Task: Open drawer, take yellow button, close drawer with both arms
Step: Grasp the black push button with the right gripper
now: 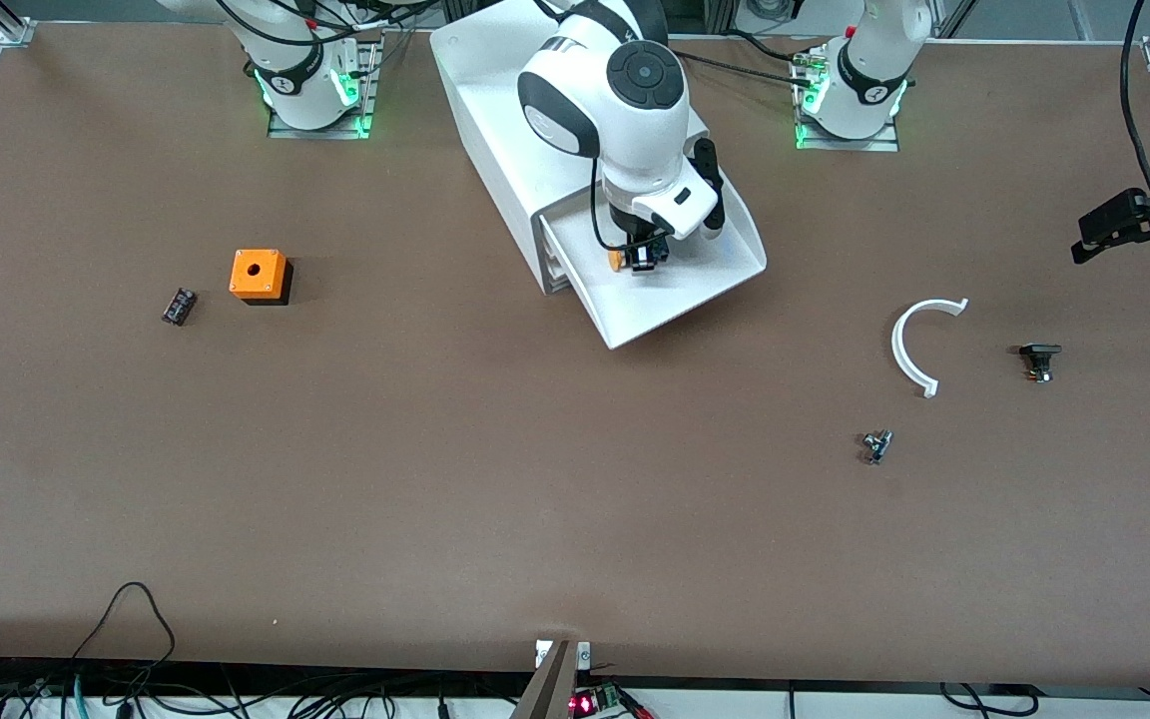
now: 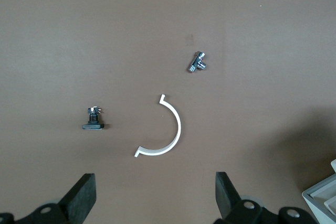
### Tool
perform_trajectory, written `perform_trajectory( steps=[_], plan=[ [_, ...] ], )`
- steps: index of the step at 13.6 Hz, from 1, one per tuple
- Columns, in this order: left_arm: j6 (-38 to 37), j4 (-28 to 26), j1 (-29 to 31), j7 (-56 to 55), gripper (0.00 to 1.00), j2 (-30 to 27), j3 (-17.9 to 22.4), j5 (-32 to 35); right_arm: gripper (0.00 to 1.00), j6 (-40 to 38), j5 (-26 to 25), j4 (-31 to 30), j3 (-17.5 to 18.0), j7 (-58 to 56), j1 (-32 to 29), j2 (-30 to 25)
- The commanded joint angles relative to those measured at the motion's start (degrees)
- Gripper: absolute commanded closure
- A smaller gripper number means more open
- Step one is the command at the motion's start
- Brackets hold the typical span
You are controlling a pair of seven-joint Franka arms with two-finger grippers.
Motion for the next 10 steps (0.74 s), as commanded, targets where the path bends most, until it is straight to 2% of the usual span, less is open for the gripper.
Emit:
perform_trajectory(
  steps=[1, 5, 7, 10],
  plan=[
    [-1.03, 2.29, -0.13, -0.43, 0.0, 1.03, -0.6, 1.19, 0.65, -0.19, -0.82, 1.95, -1.12, -0.72, 1.53, 0.96],
    [0.9, 2.29, -0.22, -0.43, 0.0, 1.38, -2.62, 1.81, 0.78, -0.19, -0.82, 1.95, -1.13, -0.9, 1.88, 0.87],
    [1.35, 2.29, -0.31, -0.43, 0.0, 1.73, -2.71, 1.63, 0.79, -0.27, -0.82, 1.95, -1.3, -0.9, 1.44, -0.01],
    [2.65, 2.29, -0.22, -0.43, 0.0, 1.99, -2.62, -0.64, 0.79, -0.19, -0.82, 2.03, -1.21, -0.29, -0.66, -4.3]
  ],
)
